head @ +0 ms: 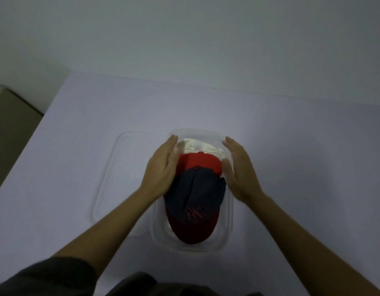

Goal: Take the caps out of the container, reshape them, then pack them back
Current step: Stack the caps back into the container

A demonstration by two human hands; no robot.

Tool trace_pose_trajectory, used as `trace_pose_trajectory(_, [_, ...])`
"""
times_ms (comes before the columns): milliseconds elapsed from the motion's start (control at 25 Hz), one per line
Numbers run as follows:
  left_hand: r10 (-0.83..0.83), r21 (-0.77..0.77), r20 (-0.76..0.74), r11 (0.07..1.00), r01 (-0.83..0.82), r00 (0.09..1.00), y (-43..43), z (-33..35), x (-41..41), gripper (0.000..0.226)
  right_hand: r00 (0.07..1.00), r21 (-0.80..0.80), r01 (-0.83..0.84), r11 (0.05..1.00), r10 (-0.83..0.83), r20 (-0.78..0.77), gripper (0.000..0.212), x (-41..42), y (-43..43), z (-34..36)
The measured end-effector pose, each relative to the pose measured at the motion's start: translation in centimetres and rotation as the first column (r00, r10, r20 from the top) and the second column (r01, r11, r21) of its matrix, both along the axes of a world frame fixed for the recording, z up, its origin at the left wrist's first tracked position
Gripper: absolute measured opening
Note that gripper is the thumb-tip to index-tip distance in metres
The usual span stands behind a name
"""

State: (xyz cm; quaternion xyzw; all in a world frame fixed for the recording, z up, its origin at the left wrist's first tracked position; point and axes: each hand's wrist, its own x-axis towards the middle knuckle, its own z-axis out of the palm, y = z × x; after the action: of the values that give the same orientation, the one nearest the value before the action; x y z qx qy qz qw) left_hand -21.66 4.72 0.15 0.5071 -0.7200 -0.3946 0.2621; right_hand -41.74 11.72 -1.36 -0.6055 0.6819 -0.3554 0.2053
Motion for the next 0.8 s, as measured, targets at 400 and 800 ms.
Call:
trace_pose_trajectory(400, [0.044,0.186,0.051,0.981,-0.053,0.998,-0.4,-5.3,-2.9,0.059,0.983,0.355,0.110,0.929,-0.153,0.097,0.063,5.0,-1.2,-3.5])
trace_pose_trajectory(800, [-0.027,0.066,0.287,0.998,0.008,0.957,-5.5,-2.8,-2.6,0.024,0.893,0.427,0.257,0.867,-0.045,-0.448,0.038,-0.2,-5.0,-1.2])
